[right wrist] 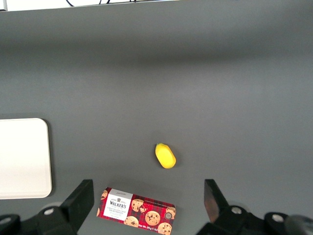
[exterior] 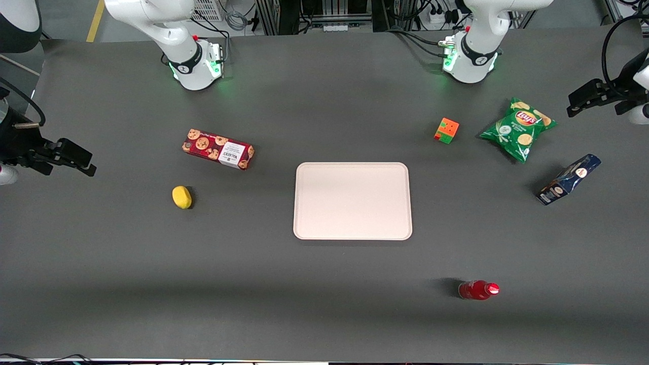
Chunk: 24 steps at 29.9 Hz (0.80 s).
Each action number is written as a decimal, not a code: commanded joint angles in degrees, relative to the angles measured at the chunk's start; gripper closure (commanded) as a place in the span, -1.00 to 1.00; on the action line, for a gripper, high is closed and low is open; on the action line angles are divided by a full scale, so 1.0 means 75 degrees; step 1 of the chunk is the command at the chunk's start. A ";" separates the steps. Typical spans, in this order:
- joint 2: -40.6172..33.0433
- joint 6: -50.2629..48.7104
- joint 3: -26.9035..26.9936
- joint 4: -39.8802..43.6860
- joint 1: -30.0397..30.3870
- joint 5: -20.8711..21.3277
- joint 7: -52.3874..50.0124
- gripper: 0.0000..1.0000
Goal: Place cookie box on tray
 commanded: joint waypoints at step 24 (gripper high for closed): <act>-0.0021 -0.1669 0.1312 0.0949 -0.0009 0.0656 0.4838 -1.00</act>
